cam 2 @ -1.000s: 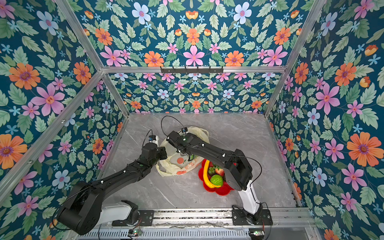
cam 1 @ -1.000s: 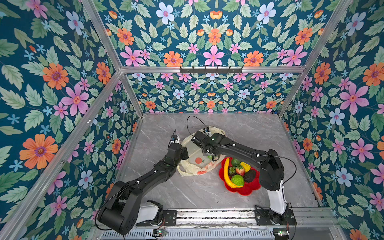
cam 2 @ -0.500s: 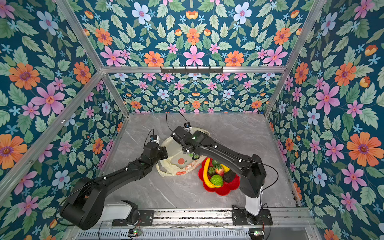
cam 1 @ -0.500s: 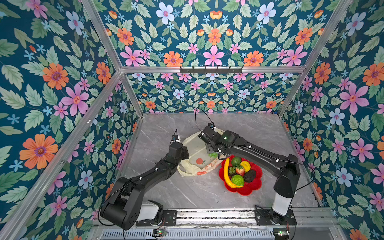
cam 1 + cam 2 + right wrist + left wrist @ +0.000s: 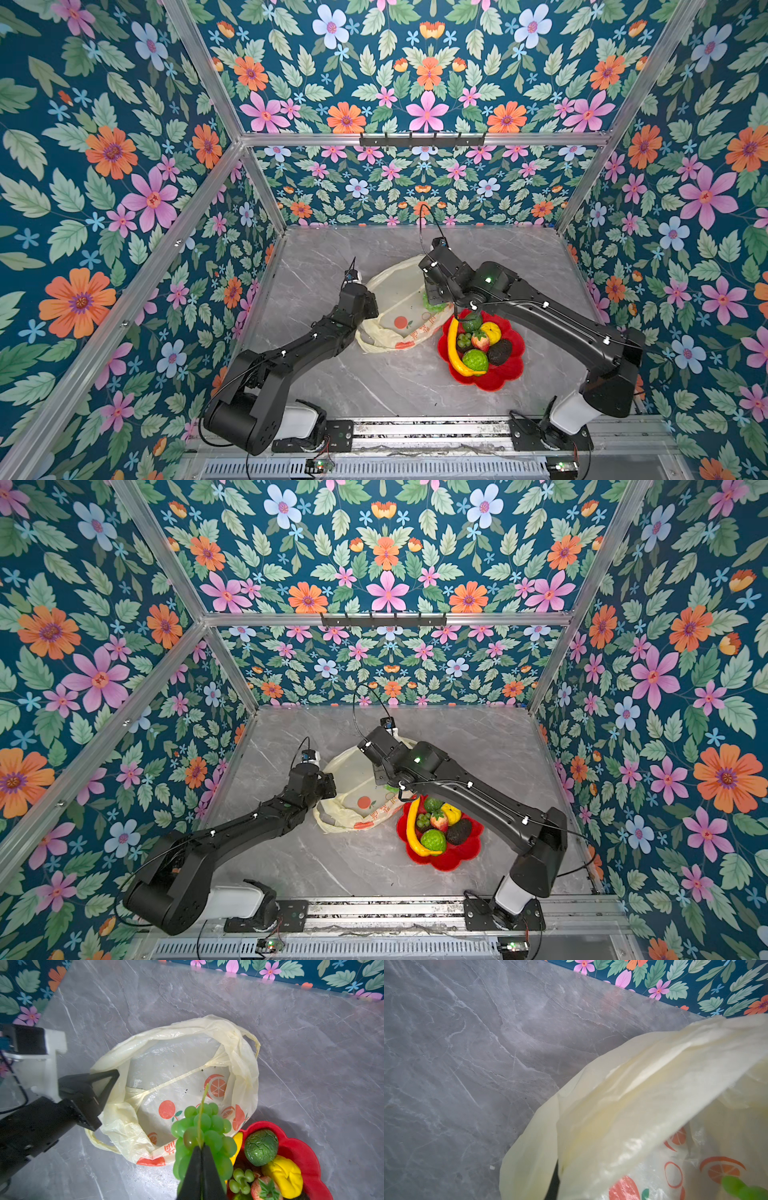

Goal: Take the fake fruits out of the plastic bag
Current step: 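Lift the green grapes out of the bag and carry them over the plate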

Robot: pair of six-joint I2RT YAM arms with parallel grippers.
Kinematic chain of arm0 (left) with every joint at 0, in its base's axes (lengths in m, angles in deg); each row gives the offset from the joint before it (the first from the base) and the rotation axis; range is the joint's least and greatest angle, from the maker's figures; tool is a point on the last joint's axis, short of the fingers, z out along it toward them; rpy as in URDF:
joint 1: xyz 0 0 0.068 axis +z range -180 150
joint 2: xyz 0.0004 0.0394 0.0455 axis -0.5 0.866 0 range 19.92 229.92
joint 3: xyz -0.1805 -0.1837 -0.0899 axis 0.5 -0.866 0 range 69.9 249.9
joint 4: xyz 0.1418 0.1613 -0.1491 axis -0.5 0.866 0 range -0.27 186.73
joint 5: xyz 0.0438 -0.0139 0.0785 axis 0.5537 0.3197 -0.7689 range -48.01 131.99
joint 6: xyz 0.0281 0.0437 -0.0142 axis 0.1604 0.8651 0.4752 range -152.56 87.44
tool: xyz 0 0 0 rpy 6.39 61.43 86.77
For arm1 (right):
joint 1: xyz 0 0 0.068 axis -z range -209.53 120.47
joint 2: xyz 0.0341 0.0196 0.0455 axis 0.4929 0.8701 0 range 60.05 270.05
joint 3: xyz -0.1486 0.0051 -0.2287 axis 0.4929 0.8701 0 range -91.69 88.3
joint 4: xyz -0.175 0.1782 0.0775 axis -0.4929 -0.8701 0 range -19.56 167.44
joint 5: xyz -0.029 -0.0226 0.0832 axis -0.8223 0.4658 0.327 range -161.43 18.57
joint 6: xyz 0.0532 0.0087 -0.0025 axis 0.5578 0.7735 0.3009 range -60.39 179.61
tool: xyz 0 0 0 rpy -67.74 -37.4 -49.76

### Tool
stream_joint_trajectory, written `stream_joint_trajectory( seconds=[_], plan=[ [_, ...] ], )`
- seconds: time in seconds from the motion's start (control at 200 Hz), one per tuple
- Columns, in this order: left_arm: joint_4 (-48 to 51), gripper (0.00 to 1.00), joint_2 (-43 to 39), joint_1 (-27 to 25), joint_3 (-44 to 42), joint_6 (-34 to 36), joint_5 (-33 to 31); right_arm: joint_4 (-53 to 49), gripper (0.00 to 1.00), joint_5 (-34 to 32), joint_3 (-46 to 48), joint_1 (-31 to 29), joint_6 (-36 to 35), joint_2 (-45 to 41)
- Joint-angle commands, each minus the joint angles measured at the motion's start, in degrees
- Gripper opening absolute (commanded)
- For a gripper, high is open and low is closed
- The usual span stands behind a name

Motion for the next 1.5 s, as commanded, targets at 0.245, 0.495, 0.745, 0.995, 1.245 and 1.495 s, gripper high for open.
stream_joint_trajectory(
  seconds=[0.245, 0.495, 0.745, 0.995, 1.245, 1.495],
  plan=[
    [0.52, 0.0, -0.13, 0.06, 0.29, 0.42, -0.86, -4.06, 0.0, 1.39, 0.71, -0.07, -0.11, -8.46],
    [0.71, 0.0, -0.39, -0.01, 0.3, 0.42, -1.17, -9.71, 0.0, 0.24, 1.83, -0.18, 0.91, -15.33],
    [0.87, 0.0, -0.16, 0.05, 0.31, 0.59, -1.6, -15.66, 0.0, 0.34, 4.03, -0.16, 2.84, -21.76],
    [1.23, 0.0, 0.45, -0.01, 0.74, 0.94, -2.33, -20.9, 0.0, 0.71, 7.82, -0.12, 5.94, -27.8],
    [2.0, 0.0, 1.43, 0.03, 1.42, 1.3, -2.78, -22.39, 0.0, 5.35, 14.69, -0.11, 8.45, -32.4],
    [2.03, 0.0, 1.86, 0.0, 1.61, 1.56, -3.36, -22.77, 0.0, 11.21, 19.13, -0.07, 9.53, -36.78]
  ],
)
